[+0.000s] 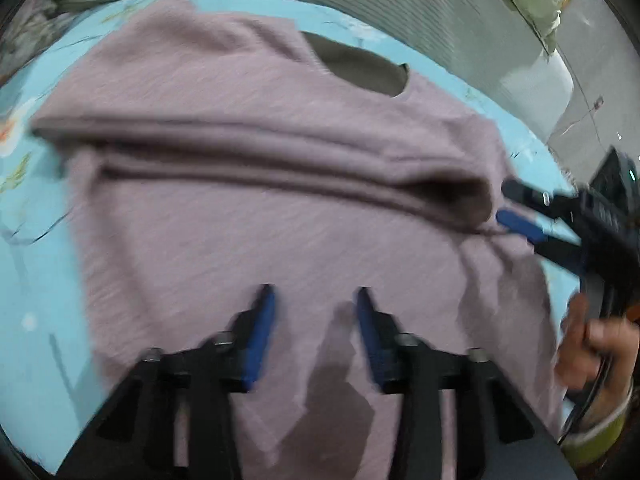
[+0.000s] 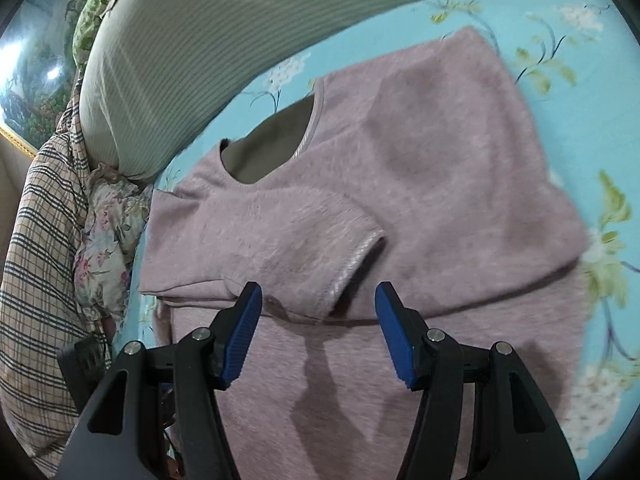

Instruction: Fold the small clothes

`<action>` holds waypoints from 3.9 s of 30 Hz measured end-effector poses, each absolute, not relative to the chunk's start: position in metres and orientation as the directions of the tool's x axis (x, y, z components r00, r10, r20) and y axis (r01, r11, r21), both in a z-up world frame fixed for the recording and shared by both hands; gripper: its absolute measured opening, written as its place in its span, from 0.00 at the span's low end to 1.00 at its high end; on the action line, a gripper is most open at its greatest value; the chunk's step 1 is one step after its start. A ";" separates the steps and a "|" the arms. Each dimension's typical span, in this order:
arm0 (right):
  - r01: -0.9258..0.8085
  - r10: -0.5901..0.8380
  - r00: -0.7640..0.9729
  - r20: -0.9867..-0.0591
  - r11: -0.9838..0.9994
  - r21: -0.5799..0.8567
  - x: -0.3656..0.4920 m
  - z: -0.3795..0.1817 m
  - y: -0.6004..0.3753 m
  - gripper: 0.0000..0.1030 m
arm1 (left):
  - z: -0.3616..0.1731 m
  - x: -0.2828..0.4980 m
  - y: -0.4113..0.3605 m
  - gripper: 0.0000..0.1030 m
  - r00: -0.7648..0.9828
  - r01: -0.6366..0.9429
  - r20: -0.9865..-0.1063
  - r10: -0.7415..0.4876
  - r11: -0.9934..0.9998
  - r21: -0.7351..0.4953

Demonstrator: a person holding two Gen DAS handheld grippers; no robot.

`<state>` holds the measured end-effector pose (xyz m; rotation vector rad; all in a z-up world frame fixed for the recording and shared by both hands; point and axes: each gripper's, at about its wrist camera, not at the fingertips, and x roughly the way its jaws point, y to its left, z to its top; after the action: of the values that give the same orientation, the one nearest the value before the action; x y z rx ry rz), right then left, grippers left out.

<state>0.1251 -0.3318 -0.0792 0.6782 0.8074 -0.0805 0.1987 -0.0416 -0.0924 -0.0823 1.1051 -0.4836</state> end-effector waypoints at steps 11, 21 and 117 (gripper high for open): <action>0.315 0.184 0.694 -0.696 0.791 0.524 0.145 -0.081 -0.327 0.09 | -0.057 0.227 0.043 0.45 0.568 0.079 -0.801 -0.189 0.981 -0.176; 0.226 0.001 0.839 -0.544 0.909 0.351 0.124 0.020 -0.346 0.03 | -0.081 0.284 0.059 0.45 0.550 -0.015 -0.832 -0.076 0.995 -0.101; 0.148 0.242 0.600 -0.763 0.904 0.402 -0.196 -0.101 -0.299 0.41 | -0.096 -0.004 0.150 0.62 0.241 0.253 -0.810 -0.534 0.841 -0.479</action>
<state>-0.1965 -0.2993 -0.1010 0.4562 0.9350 0.0566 -0.0043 0.1498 -0.0962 -0.2703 1.2147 -0.5470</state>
